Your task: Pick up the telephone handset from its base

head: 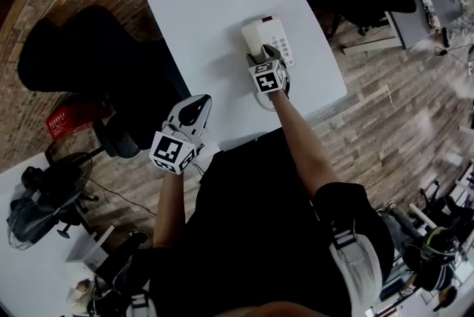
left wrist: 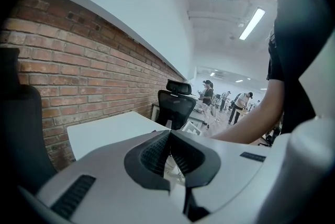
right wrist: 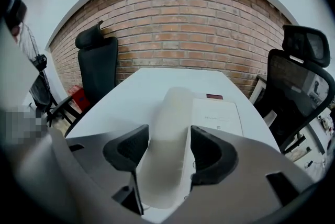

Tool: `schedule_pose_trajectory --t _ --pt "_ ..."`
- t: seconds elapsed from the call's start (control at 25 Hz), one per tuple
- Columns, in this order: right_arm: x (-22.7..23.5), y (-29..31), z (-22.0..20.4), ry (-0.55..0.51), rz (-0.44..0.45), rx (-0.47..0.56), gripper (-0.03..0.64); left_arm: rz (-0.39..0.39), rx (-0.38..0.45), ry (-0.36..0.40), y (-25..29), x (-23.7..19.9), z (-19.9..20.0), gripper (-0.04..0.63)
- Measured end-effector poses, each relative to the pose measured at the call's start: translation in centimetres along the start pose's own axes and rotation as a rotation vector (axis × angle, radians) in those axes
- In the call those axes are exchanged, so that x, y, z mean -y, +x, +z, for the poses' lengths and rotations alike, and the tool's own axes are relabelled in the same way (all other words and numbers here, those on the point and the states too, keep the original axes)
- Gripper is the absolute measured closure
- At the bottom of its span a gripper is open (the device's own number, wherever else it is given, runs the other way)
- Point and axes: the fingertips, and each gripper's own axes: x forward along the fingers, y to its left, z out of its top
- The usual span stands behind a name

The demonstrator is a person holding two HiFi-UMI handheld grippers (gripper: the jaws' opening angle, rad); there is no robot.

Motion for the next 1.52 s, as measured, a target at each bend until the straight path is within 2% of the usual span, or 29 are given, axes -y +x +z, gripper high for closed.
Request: schedule_pose_trajectory --t 0.32,0.6,0.76,1.52 --pt "0.0 1.7 -1.0 0.061 -0.01 -0.056 0.367 0.018 -0.013 -0.006 -0.4 -0.6 -0.3 0.577" --pt "0.3 1.9 -0.9 0.047 -0.099 -0.079 0.383 0.026 -0.016 -0.007 -0.9 -1.0 -0.3 0.577" --pt "0.4 2.0 -0.8 0.065 -0.118 -0.086 0.388 0.027 -0.016 -0.006 -0.9 -1.2 -0.4 0.577" --pt "0.7 1.6 -0.9 0.168 -0.074 -0.078 0.412 0.027 0.001 0.0 -1.5 -1.0 -0.4 0.577"
